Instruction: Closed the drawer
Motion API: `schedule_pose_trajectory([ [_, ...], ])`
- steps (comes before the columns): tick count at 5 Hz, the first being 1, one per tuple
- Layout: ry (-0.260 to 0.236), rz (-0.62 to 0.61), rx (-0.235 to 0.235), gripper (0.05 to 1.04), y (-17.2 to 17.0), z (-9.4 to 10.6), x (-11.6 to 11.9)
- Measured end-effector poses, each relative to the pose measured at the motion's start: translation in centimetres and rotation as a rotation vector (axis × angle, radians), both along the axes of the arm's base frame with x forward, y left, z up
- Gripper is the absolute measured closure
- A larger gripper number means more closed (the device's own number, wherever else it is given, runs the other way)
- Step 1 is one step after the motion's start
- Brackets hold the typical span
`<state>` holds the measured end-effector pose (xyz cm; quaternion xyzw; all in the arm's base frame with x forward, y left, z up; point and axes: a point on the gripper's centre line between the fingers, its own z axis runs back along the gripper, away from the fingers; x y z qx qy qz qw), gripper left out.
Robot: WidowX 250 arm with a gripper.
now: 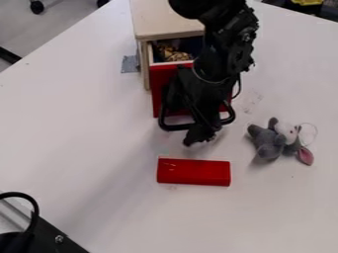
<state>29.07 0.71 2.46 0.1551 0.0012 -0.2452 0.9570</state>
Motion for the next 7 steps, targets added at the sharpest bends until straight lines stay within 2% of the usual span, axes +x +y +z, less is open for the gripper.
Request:
schedule_pose_trajectory([
  [1, -0.013, 0.014, -0.010, 0.084, 0.7, -0.2, 0.9],
  [3, -0.014, 0.060, 0.001, 0.084, 2.2, -0.4, 3.0],
  [4, -0.037, 0.088, 0.007, 0.083, 3.2, -0.3, 4.4],
  [6, -0.025, 0.104, 0.006, 0.084, 3.4, -0.5, 4.9],
  [7, -0.004, 0.098, -0.020, 0.083, 2.5, -0.4, 4.0],
])
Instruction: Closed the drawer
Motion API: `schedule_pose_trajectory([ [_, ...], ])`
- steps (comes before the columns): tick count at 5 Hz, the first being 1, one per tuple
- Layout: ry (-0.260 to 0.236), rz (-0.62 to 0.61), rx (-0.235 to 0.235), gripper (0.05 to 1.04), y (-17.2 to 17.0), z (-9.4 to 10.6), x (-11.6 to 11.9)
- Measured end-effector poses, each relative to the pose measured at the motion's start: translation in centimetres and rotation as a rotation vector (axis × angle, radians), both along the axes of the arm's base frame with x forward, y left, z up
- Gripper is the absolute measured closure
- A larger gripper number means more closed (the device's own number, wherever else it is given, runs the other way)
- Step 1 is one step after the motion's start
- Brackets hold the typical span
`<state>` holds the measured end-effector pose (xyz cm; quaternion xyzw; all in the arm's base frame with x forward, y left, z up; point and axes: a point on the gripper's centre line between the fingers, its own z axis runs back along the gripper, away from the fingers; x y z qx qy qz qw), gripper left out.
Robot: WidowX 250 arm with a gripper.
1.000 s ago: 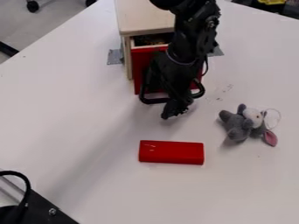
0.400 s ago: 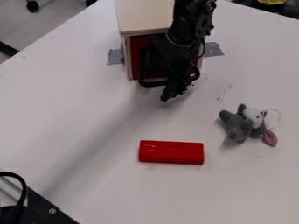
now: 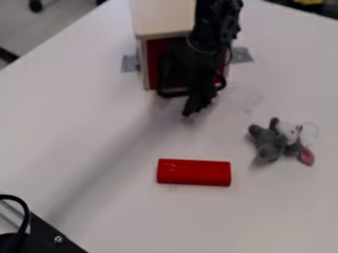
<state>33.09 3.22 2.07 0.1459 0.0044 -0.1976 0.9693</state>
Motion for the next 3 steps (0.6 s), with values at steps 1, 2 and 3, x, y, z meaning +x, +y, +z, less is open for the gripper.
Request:
schedule_pose_trajectory([
  [1, -0.027, -0.028, -0.022, 0.083, -1.5, 2.0, -1.0],
  [2, -0.060, -0.059, -0.043, 0.083, -3.1, 3.4, -1.5],
  [3, -0.089, -0.058, -0.057, 0.083, -3.5, 5.3, -1.8],
])
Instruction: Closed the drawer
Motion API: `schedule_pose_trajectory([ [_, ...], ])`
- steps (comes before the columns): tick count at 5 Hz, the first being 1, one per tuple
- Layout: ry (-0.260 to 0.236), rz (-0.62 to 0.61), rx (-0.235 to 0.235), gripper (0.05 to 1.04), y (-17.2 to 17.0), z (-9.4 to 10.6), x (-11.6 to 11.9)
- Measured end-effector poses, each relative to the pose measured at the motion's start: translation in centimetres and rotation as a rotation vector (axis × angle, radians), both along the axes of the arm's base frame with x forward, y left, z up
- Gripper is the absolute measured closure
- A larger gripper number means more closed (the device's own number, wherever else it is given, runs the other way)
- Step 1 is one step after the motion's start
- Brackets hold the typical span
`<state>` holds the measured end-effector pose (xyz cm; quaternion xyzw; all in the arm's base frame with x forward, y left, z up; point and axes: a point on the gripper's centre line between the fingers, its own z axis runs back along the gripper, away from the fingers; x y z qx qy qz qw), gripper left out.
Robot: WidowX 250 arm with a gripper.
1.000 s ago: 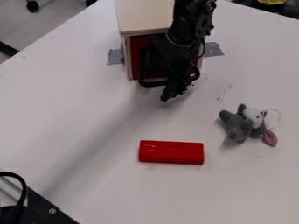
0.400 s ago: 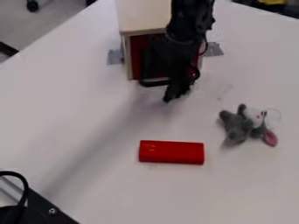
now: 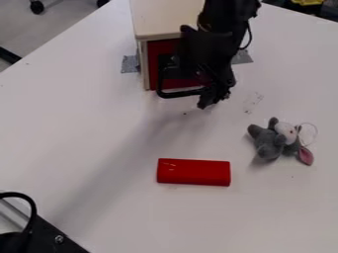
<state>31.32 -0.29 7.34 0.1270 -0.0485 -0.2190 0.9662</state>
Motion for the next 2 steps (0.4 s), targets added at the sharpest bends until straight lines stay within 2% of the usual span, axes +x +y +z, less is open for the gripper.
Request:
schedule_pose_trajectory([
  [1, 0.026, 0.040, -0.036, 0.083, -0.3, 1.4, -1.1],
  [2, 0.077, 0.088, -0.104, 0.083, -0.3, 2.9, -2.6],
])
